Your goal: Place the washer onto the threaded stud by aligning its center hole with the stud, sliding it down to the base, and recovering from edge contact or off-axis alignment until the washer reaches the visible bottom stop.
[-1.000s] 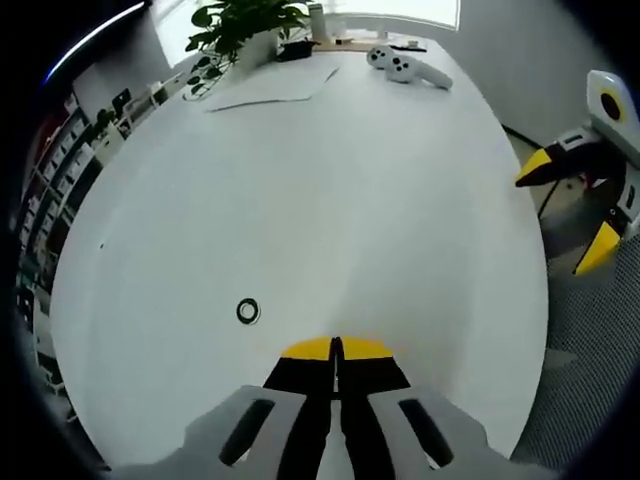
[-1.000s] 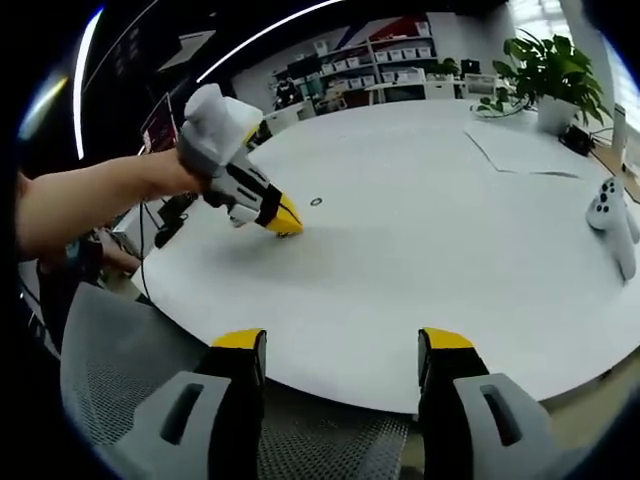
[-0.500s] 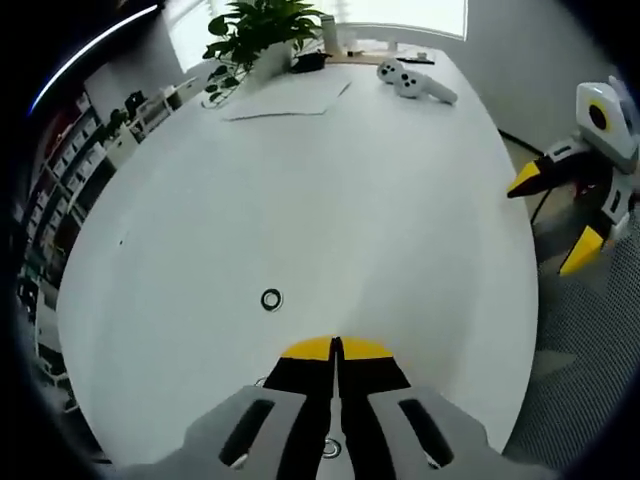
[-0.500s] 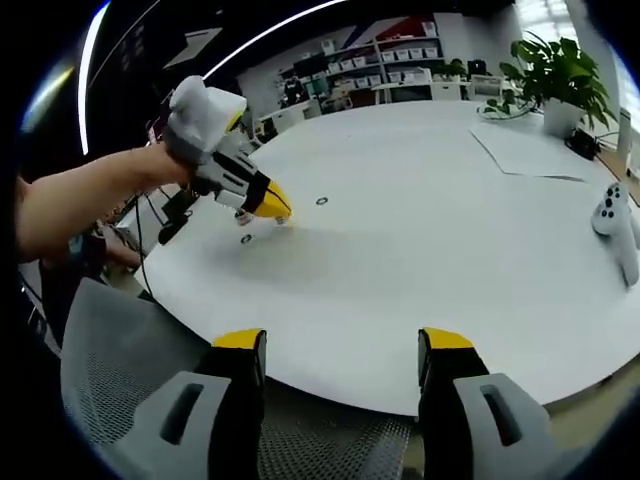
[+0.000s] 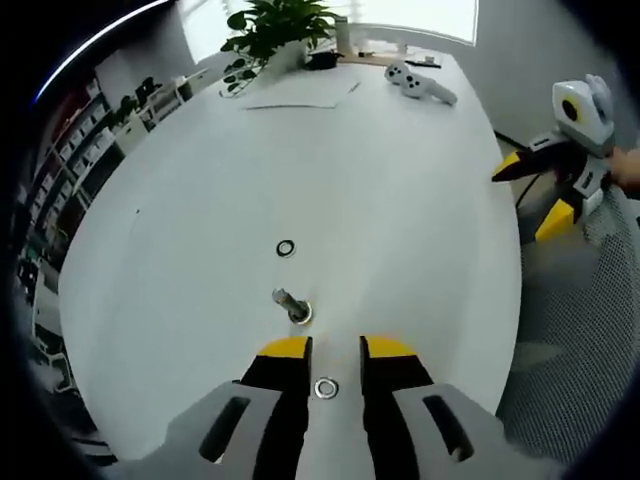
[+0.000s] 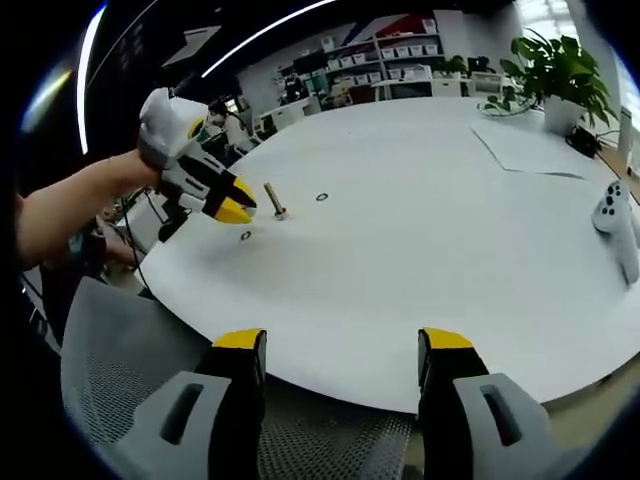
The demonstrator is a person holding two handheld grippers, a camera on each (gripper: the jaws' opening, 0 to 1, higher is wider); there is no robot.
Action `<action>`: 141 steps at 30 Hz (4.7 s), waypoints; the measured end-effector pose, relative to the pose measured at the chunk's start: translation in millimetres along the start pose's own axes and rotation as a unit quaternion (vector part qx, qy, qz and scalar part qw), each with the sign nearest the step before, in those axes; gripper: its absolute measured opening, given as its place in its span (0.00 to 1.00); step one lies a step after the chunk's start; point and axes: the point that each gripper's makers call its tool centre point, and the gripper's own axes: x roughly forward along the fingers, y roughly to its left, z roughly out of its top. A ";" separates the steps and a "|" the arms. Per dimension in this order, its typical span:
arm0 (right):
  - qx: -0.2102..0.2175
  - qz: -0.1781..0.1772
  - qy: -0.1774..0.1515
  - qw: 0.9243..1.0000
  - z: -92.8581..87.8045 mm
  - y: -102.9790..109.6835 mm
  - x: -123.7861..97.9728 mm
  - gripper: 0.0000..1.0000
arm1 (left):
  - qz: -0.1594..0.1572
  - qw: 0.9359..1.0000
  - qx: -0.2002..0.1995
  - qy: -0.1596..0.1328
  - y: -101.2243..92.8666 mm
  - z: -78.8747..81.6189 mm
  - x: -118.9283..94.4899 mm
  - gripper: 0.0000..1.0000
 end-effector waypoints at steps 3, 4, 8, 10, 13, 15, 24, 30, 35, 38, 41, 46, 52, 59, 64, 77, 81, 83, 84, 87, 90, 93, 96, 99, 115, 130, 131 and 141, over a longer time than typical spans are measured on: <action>-0.001 0.001 0.002 1.000 -0.7 0.4 0.1 0.64 | -0.001 1.000 0.002 0.016 0.8 -12.4 3.2 0.18; -0.001 0.001 0.002 1.000 -0.7 0.3 0.1 0.64 | -0.001 1.000 0.002 0.022 1.3 -17.7 5.4 0.18; 0.000 -0.001 0.003 1.000 -0.8 -0.1 -0.1 0.64 | 0.000 0.999 -0.007 0.033 4.3 -28.0 11.3 0.18; 0.000 -0.001 0.002 1.000 -0.8 -0.2 0.1 0.64 | -0.003 0.999 -0.006 0.044 3.7 -33.6 13.5 0.18; -0.001 0.000 0.004 1.000 -1.2 -0.2 0.2 0.64 | -0.007 0.999 -0.005 0.049 2.4 -36.1 14.4 0.18; -0.002 0.000 0.004 1.000 -1.1 0.1 0.2 0.64 | -0.007 0.999 -0.002 0.054 2.6 -38.1 15.1 0.18; -0.002 0.001 0.005 1.000 -1.6 0.4 0.3 0.63 | -0.027 0.998 0.006 0.058 -2.3 -36.8 16.6 0.11; -0.002 0.001 0.006 1.000 -1.8 0.3 0.4 0.63 | -0.026 0.998 -0.008 0.062 -1.4 -37.8 15.9 0.12; -0.002 0.001 0.006 1.000 -1.6 0.3 0.3 0.63 | -0.032 0.997 -0.002 0.075 -3.2 -42.5 13.7 0.16; -0.001 0.000 0.005 1.000 -1.5 0.0 0.4 0.63 | -0.029 0.997 -0.007 0.075 -3.2 -42.2 14.0 0.16; 0.000 0.000 0.004 1.000 -1.3 0.1 0.1 0.63 | -0.028 0.997 -0.003 0.073 -3.6 -41.8 14.8 0.16; 0.001 -0.001 0.008 1.000 -2.8 0.0 0.4 0.63 | -0.025 0.997 -0.002 0.073 -5.3 -40.4 15.2 0.10; 0.001 -0.002 0.007 1.000 -2.6 -0.6 0.5 0.63 | -0.021 0.997 0.011 0.075 -6.4 -40.0 15.2 0.10; 0.001 -0.002 0.006 1.000 -1.8 -0.6 0.4 0.63 | 0.017 0.997 0.056 0.043 -2.5 -34.7 15.8 0.09; 0.001 -0.001 0.006 1.000 -2.0 -0.5 0.4 0.63 | 0.032 0.998 0.052 0.021 0.4 -31.1 14.4 0.08; -0.003 0.002 0.011 1.000 -3.1 0.9 0.7 0.63 | 0.051 0.997 0.044 -0.023 16.7 7.1 -10.4 0.08; -0.004 0.003 0.011 1.000 -3.1 1.0 0.6 0.63 | 0.054 0.997 0.045 -0.024 23.3 17.4 -16.3 0.08; -0.003 0.003 0.010 1.000 -3.1 1.0 0.6 0.63 | 0.055 0.997 0.046 -0.025 24.7 22.7 -18.8 0.08; -0.003 0.003 0.010 1.000 -3.2 1.1 0.6 0.63 | 0.055 0.997 0.046 -0.025 24.9 23.8 -19.2 0.08; -0.003 0.003 0.010 1.000 -3.2 1.4 0.4 0.63 | 0.051 0.997 0.047 -0.027 25.4 32.2 -18.7 0.08; -0.005 0.004 0.011 1.000 -3.4 1.5 0.8 0.63 | 0.047 0.997 0.051 -0.025 25.9 38.0 -15.4 0.08; -0.004 0.004 0.012 1.000 -3.4 1.5 0.8 0.63 | 0.040 0.998 0.051 -0.021 25.8 41.9 -12.1 0.08; -0.005 0.004 0.013 1.000 -3.6 1.6 0.8 0.63 | 0.033 0.998 0.049 -0.012 26.2 42.2 -8.0 0.08; -0.005 0.004 0.013 1.000 -3.7 1.5 0.9 0.63 | 0.032 0.998 0.050 -0.010 27.8 43.9 -8.5 0.08; -0.005 0.006 0.013 1.000 -3.6 2.3 1.2 0.63 | 0.005 0.999 0.035 0.018 27.1 40.3 5.5 0.08; -0.004 0.005 0.014 1.000 -4.0 1.8 1.2 0.63 | -0.010 0.998 0.032 0.054 26.8 27.3 31.5 0.08; -0.004 0.006 0.014 1.000 -4.2 1.9 1.2 0.63 | -0.010 0.998 0.034 0.055 26.3 26.7 32.3 0.08; -0.006 0.007 0.017 1.000 -4.7 2.4 1.7 0.63 | -0.016 0.997 0.030 0.062 25.4 22.9 37.7 0.08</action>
